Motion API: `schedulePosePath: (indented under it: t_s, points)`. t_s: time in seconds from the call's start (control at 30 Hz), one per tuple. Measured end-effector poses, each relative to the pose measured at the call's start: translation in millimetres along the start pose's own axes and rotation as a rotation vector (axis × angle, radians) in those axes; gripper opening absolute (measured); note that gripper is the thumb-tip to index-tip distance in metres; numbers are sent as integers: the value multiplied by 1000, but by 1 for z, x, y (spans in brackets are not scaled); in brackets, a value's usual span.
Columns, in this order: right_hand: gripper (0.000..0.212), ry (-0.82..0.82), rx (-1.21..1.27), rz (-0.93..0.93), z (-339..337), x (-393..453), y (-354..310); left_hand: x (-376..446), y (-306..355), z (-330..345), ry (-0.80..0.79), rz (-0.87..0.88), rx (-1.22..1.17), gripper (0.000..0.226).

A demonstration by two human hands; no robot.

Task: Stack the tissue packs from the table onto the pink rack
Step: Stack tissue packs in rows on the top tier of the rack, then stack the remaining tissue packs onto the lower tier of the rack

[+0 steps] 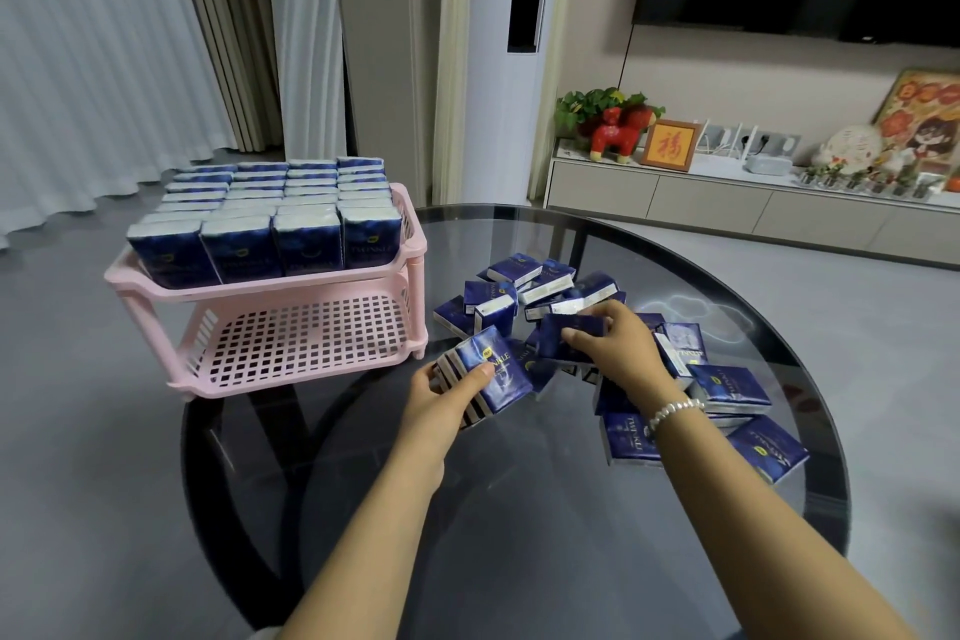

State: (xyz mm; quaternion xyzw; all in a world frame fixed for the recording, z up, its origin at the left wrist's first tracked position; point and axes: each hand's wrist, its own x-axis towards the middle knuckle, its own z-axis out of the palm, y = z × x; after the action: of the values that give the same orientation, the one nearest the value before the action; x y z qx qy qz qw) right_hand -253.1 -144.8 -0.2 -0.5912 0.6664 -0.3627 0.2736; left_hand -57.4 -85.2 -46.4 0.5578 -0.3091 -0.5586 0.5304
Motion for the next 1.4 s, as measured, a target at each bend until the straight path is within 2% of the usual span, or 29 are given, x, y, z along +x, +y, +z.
schedulePosePath:
  t_s: [0.1, 0.2, 0.3, 0.4, 0.5, 0.6, 0.67, 0.77, 0.83, 0.87, 0.93, 1.0, 1.1, 1.2, 1.27, 1.4]
  points:
    - [31, -3, 287, 72, 2, -19, -4, -5, 1, -2, 12, 0, 3, 57]
    - [25, -98, 613, 120, 13, -42, -12, -11, 2, -3, 17, -1, 7, 60]
    - [20, -156, 797, 107, 28, -64, -22, -18, 3, -5, 19, 0, -9, 59]
    - [21, -206, 832, 50, 41, -82, -32, -25, 7, -9, 8, 8, -29, 65]
    - [22, -251, 847, 37, 50, -92, -38, -30, 10, -16, 6, 18, 8, 102]
    - [29, -279, 855, 21, 59, -95, -41, -35, 14, -24, -45, 37, 14, 113]
    - [32, -291, 831, -2, 65, -99, -43, -40, 19, -27, -100, 40, 8, 95]
    - [33, -365, 799, -51, 73, -103, -41, -43, 22, -33, -124, 82, 14, 39]
    - [35, -499, 786, -56, 73, -98, -37, -42, 23, -43, -127, 100, 29, 26]
    - [44, -592, 771, -50, 72, -93, -35, -40, 23, -50, -142, 107, 40, 32]
    - [72, -803, 723, -44, 69, -79, -28, -35, 22, -65, -183, 128, 99, 64]
    - [84, -995, 645, -48, 66, -68, -25, -31, 21, -78, -235, 141, 235, 94]
    - [93, -1160, 409, -135, 64, -58, -29, -31, 18, -91, -322, 117, 381, 99]
    - [95, -1189, 241, -189, 69, -54, -31, -31, 14, -98, -343, 130, 564, 104]
    - [94, -1157, 182, -220, 69, -53, -31, -31, 11, -99, -310, 167, 697, 116]
    - [91, -1096, 168, -291, 70, -53, -29, -30, 5, -96, -272, 197, 777, 133]
